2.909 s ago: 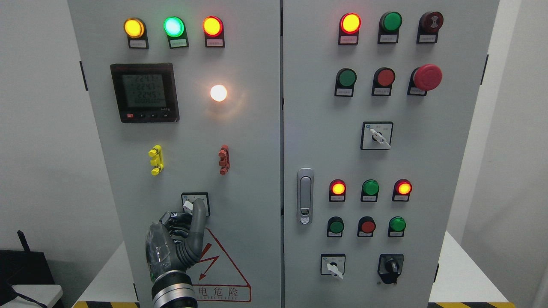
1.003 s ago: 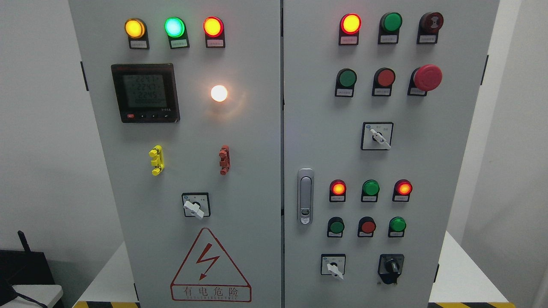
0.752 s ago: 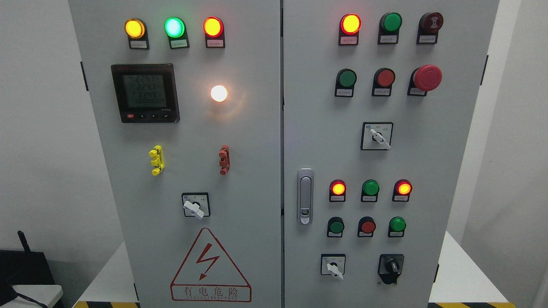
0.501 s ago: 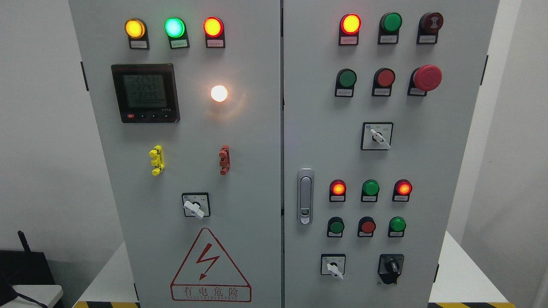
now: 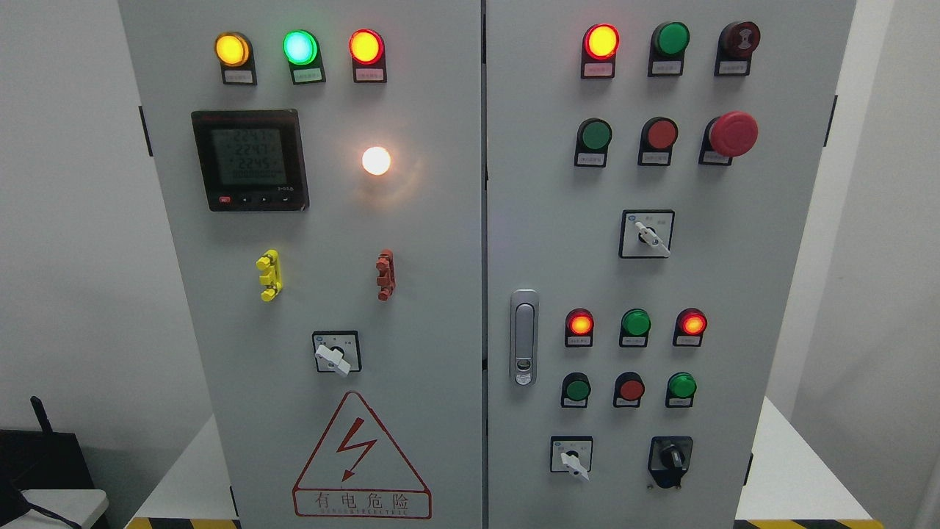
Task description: Turn on light switch 1
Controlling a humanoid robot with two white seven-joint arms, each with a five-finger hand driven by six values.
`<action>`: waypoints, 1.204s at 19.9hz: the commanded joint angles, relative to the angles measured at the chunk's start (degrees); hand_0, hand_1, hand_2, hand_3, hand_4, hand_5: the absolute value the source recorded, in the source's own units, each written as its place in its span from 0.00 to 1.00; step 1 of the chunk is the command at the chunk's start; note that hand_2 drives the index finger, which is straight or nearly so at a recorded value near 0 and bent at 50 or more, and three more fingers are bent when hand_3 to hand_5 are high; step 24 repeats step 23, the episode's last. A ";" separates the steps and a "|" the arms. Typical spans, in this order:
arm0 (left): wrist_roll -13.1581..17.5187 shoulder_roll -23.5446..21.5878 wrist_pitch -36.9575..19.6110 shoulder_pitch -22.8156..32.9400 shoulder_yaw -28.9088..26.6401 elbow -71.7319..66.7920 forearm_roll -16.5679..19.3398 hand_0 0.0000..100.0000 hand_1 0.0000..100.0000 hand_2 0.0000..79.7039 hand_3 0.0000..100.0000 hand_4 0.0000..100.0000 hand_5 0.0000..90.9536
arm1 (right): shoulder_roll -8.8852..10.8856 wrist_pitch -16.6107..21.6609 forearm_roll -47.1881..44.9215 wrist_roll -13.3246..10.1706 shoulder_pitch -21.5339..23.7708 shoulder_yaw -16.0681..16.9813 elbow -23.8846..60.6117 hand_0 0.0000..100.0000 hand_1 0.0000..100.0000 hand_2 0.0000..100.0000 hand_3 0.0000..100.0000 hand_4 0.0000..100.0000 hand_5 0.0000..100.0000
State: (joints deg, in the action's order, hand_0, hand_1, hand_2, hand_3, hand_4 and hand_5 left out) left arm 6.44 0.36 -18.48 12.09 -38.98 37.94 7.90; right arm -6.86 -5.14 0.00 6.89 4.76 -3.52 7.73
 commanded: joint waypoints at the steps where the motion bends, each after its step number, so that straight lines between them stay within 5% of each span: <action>1: -0.72 -0.97 9.24 -0.49 7.05 -23.95 1.24 0.28 0.11 0.00 0.05 0.10 0.00 | 0.00 -0.04 -0.97 -0.04 -0.01 0.00 0.00 0.12 0.39 0.00 0.00 0.00 0.00; 3: -1.25 -0.89 9.60 -0.58 14.51 -25.37 1.24 0.28 0.10 0.00 0.02 0.08 0.00 | 0.00 -0.04 -0.97 -0.04 -0.01 0.00 0.00 0.12 0.39 0.00 0.00 0.00 0.00; 8: -11.35 -0.01 12.40 -2.85 32.80 -28.88 1.07 0.31 0.06 0.00 0.00 0.01 0.00 | 0.00 -0.04 -1.05 -0.04 -0.01 0.00 0.00 0.12 0.39 0.00 0.00 0.00 0.00; 13: -11.45 1.49 17.24 -4.62 33.62 -29.33 0.72 0.31 0.06 0.00 0.00 0.00 0.00 | 0.00 -0.04 -0.97 -0.04 -0.01 0.00 0.00 0.12 0.39 0.00 0.00 0.00 0.00; 24: -10.57 1.84 17.34 -4.97 33.27 -31.61 -0.42 0.32 0.04 0.00 0.00 0.00 0.00 | 0.00 -0.04 -0.97 -0.04 0.08 0.00 0.00 0.12 0.39 0.00 0.00 0.00 0.00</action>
